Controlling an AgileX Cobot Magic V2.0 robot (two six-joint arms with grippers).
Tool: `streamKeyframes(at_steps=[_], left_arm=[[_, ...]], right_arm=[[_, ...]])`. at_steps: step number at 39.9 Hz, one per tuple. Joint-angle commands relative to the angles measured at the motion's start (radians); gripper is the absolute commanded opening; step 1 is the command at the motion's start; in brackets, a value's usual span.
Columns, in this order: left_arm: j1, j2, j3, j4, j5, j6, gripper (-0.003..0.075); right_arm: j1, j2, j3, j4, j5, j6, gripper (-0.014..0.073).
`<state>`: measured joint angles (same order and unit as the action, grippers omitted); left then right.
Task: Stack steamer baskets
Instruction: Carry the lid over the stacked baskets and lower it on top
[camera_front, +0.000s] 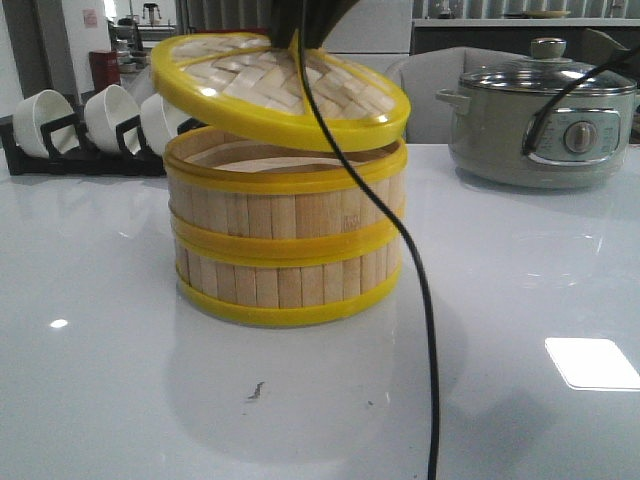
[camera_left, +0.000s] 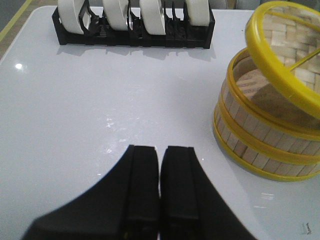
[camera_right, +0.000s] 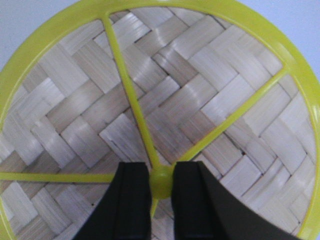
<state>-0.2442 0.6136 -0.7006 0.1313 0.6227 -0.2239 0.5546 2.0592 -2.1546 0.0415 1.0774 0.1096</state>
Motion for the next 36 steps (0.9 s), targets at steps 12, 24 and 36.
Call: streamKeyframes(at_steps=[12,24,36], left_arm=[[0.003,0.001,-0.028,0.008,-0.076,-0.008,0.0095],[0.003,0.001,-0.028,0.008,-0.076,-0.008,0.0095],[0.003,0.001,-0.028,0.008,-0.076,-0.008,0.0095]], right_arm=[[-0.005,-0.014,-0.046,-0.01,-0.053,-0.009,0.0022],[-0.005,-0.006,-0.046,-0.01,-0.088,-0.01,0.0022],[-0.005,0.004,-0.046,0.007,-0.093,-0.014,0.0022]])
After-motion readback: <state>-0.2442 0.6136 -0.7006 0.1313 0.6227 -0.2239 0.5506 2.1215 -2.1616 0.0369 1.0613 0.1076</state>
